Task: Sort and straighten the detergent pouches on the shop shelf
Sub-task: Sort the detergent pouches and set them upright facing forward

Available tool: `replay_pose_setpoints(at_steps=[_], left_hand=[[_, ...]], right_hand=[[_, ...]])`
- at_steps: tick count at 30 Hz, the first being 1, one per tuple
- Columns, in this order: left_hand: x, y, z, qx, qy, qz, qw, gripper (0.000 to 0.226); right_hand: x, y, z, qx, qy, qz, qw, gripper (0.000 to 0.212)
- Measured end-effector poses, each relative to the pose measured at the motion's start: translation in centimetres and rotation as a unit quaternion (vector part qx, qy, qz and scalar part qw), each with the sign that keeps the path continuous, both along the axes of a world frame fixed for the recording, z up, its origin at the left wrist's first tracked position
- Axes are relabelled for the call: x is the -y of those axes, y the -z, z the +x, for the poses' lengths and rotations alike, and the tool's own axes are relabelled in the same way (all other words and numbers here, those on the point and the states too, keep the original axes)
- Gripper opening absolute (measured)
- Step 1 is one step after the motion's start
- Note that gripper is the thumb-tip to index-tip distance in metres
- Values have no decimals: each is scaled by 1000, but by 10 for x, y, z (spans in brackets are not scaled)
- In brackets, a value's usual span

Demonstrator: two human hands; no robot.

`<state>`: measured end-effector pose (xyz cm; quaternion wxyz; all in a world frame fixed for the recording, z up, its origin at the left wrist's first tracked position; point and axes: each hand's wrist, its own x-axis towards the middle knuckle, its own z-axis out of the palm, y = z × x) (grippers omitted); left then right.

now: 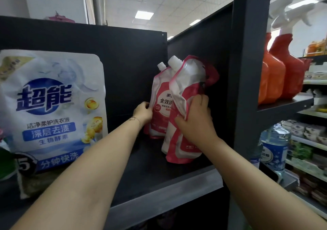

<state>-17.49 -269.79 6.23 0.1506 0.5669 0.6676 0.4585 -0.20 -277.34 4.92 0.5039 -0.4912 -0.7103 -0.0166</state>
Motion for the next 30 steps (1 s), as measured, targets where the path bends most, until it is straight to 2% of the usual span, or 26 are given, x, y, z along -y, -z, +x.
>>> replay_pose_setpoints(at_steps=[5,12,24,27,30], left_hand=[[-7,5,10,39,-75,56,995,24],[4,6,16,73,-131,61,987,16],[57,4,12,116,-206,45,971,30],[70,4,-3,82,-236,28,968,35],[84,6,-11,61,-249,50,965,31]], right_hand=[[-1,2,0,-2,5,3,1000,44],[0,8,1,-35,0,32,999,44],[4,5,-4,-43,-9,23,999,43],[2,3,-10,-52,-13,26,998,44],[2,1,-20,-60,-19,41,997,38]])
